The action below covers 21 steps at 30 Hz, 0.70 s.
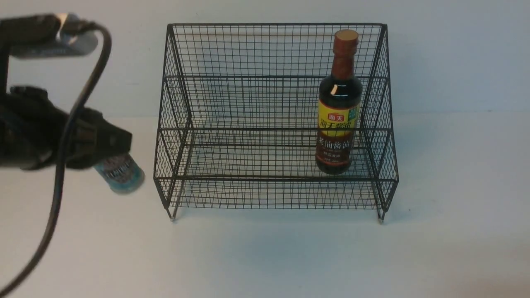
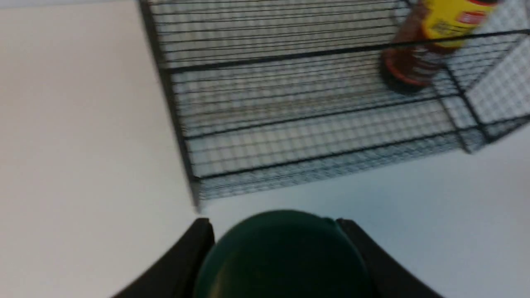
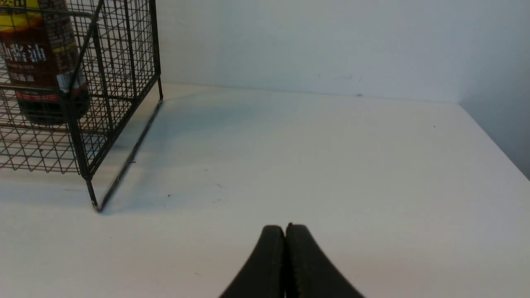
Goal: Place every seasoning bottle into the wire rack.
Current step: Use the left arm to put the condiment bottle back on the shelf
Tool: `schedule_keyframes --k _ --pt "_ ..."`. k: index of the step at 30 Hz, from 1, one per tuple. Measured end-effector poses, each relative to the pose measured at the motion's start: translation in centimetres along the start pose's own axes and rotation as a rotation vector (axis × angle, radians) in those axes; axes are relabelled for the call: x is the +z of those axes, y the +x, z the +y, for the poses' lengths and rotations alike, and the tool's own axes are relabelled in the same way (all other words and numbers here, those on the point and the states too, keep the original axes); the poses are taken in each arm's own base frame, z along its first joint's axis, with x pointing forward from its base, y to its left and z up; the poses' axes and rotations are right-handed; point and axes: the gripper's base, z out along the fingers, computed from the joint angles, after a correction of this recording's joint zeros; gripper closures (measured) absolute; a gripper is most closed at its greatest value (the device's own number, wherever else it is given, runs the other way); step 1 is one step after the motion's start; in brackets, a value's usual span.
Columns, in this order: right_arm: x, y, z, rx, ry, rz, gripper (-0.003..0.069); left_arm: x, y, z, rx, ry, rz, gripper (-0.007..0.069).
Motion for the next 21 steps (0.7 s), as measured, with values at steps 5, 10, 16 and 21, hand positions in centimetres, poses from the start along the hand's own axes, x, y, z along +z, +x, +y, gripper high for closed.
schedule_keyframes --k 5,10,16,21 --pt "0.0 0.0 0.0 0.001 0.0 0.0 0.0673 4.8 -4.3 -0.2 0.099 -0.021 -0.002 0.03" --pt "0.0 0.0 0.0 0.013 0.0 0.0 0.0673 9.5 -4.4 -2.1 0.212 0.001 -0.003 0.03" --pt "0.0 0.0 0.0 0.013 0.0 0.0 0.0673 13.7 -4.9 -3.7 0.285 0.001 -0.114 0.03" --pt "0.0 0.0 0.0 0.013 0.0 0.0 0.0673 15.4 -5.5 -3.9 0.291 -0.002 -0.145 0.03"
